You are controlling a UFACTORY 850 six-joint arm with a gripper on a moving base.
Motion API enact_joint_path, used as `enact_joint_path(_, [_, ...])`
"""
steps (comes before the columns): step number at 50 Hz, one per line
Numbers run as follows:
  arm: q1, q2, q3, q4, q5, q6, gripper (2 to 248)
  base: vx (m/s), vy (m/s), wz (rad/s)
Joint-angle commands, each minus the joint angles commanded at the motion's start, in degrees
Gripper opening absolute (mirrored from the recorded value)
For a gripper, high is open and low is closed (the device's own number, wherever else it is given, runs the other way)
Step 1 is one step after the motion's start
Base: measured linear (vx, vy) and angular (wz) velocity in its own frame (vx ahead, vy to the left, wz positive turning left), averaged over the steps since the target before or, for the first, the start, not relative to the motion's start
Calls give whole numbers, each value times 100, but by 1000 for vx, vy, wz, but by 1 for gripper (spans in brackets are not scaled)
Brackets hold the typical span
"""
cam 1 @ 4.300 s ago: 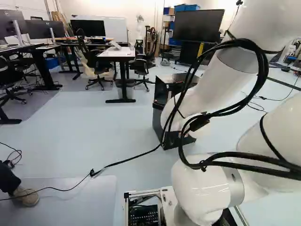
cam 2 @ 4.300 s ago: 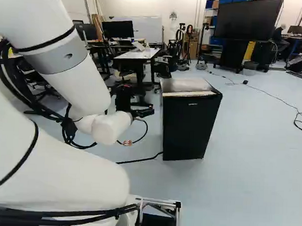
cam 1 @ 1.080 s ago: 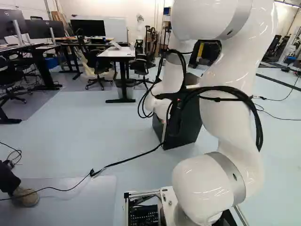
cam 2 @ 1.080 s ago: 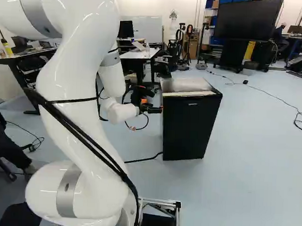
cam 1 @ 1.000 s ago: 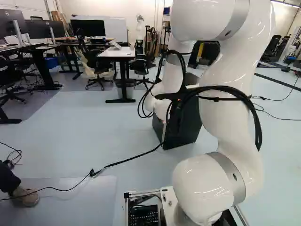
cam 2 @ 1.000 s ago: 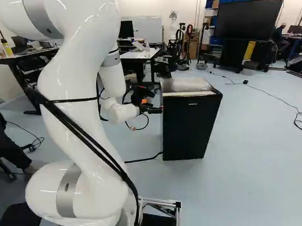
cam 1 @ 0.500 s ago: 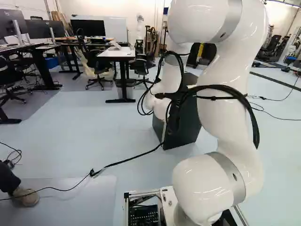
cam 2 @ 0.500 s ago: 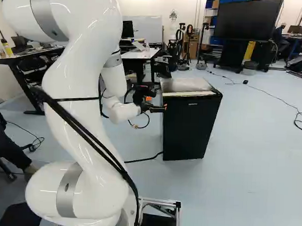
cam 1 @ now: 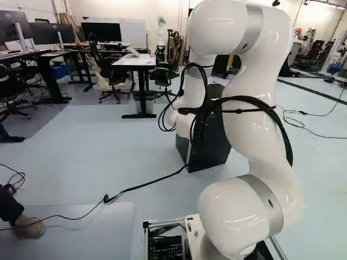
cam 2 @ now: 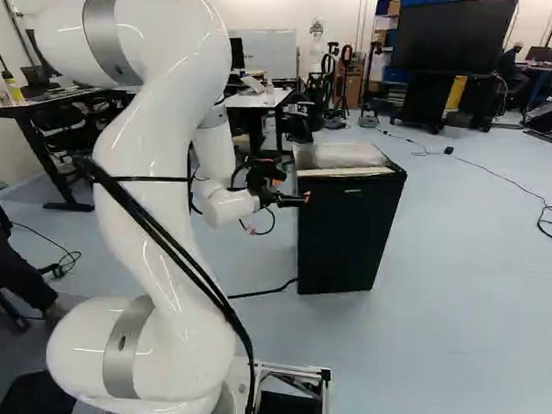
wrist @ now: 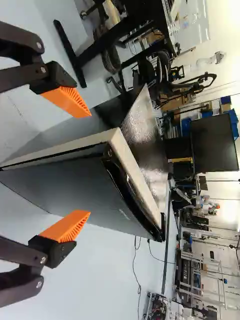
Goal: Open the fridge door
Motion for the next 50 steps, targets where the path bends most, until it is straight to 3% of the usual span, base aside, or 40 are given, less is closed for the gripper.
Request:
enact_joint_path(34, [-24,-367,-446,439,371,0,247,0,0,0])
enact_joint_path(50, [-52,-480,-619,480,392,0,247,0,0,0])
